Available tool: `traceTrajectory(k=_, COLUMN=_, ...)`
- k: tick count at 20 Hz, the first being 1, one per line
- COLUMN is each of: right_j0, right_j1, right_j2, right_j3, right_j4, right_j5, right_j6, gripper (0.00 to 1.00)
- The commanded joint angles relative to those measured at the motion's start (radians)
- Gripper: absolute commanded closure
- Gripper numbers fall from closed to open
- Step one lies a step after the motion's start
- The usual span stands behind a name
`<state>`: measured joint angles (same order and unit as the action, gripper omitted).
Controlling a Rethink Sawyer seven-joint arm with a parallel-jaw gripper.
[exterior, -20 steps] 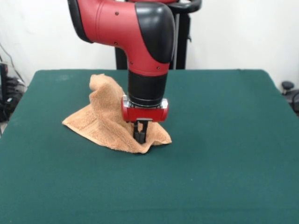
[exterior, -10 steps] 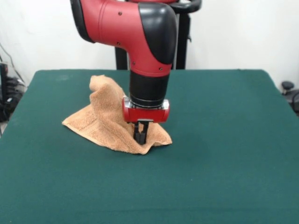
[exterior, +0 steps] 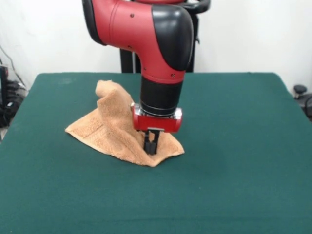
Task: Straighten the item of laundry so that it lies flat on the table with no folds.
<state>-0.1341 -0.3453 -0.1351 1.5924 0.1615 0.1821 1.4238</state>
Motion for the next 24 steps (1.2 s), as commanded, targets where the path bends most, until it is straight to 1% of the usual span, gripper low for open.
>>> traceTrajectory(k=1, right_j0=0.111, right_j1=0.138, right_j2=0.169, right_j3=-0.067, right_j4=0.155, right_j5=-0.104, right_j6=0.357, gripper=1.0)
traceTrajectory(k=5, right_j0=0.127, right_j1=0.145, right_j2=0.161, right_j3=-0.071, right_j4=0.192, right_j5=-0.114, right_j6=0.356, gripper=1.0)
traceTrajectory(k=14, right_j0=0.146, right_j1=0.137, right_j2=0.156, right_j3=-0.052, right_j4=0.239, right_j5=-0.119, right_j6=0.36, gripper=1.0)
traceTrajectory(k=24, right_j0=0.172, right_j1=0.147, right_j2=0.152, right_j3=-0.06, right_j4=0.308, right_j5=-0.122, right_j6=0.366, gripper=1.0)
